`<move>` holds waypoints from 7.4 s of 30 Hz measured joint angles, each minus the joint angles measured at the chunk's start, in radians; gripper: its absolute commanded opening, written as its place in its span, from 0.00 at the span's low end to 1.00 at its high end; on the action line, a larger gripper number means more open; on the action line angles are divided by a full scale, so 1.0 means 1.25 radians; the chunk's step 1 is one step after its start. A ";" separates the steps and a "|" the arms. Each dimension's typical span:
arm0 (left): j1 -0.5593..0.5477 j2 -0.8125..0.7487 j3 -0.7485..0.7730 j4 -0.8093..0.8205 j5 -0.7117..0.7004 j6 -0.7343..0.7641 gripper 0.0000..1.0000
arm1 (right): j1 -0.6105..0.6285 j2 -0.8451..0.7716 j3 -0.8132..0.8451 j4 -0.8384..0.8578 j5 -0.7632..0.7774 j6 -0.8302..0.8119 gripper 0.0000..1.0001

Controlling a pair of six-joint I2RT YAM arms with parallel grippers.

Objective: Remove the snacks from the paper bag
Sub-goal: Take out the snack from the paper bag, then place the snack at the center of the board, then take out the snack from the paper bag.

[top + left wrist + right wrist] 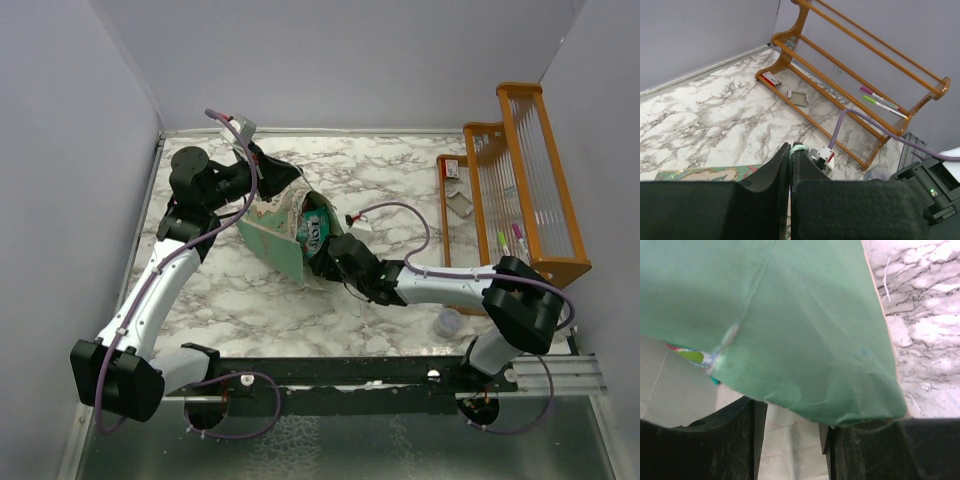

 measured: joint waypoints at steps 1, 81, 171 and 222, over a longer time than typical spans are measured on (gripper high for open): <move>-0.001 -0.002 0.000 -0.001 -0.001 0.002 0.00 | 0.000 0.006 0.004 0.004 0.010 0.002 0.45; -0.005 -0.063 -0.038 -0.075 -0.376 0.090 0.00 | -0.239 -0.387 -0.021 0.121 0.421 -0.613 0.02; -0.031 -0.075 -0.044 -0.081 -0.392 0.108 0.00 | -0.031 0.057 0.193 -0.111 0.027 -0.421 0.50; -0.031 -0.103 -0.056 -0.091 -0.396 0.111 0.00 | -0.054 0.046 0.212 0.046 -0.003 -0.482 0.01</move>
